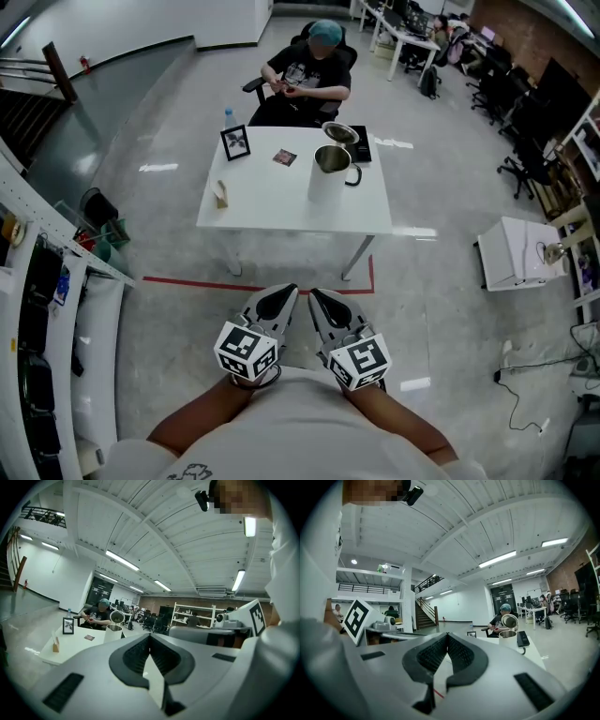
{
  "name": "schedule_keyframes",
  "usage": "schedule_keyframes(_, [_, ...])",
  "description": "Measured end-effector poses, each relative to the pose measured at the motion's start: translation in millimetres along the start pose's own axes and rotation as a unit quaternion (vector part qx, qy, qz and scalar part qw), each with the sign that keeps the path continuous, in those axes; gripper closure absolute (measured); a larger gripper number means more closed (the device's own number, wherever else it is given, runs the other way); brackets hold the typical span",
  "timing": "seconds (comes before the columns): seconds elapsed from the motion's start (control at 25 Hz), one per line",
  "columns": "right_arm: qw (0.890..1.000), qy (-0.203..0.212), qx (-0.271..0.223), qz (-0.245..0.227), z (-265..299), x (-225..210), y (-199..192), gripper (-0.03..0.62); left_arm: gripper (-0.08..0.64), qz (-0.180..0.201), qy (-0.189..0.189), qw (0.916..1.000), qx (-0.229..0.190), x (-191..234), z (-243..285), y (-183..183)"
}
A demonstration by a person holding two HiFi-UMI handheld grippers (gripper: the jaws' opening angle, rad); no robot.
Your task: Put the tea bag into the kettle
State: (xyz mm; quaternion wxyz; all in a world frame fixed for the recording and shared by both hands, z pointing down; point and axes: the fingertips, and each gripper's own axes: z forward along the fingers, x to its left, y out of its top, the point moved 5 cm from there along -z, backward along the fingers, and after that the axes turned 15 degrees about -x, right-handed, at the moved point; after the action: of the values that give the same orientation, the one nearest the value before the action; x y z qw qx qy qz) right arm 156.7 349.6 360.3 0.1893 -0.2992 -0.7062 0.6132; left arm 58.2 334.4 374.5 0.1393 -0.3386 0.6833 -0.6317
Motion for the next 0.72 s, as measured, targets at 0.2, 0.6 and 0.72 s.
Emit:
schedule_keyframes(0.2, [1.0,-0.017,0.003,-0.008,9,-17,-2,0.581,0.551,-0.011,-0.014,0.9998,0.005,10,21,-7])
schedule_keyframes(0.6, [0.999,-0.039,0.015,0.001,69,-43,-15,0.581,0.551,-0.017,-0.028,0.9994,0.014,71,59,1])
schedule_keyframes(0.72, [0.999,-0.045,0.023,0.004,97,-48,-24,0.581,0.551,-0.019,-0.029,0.9993,0.016,101,69,7])
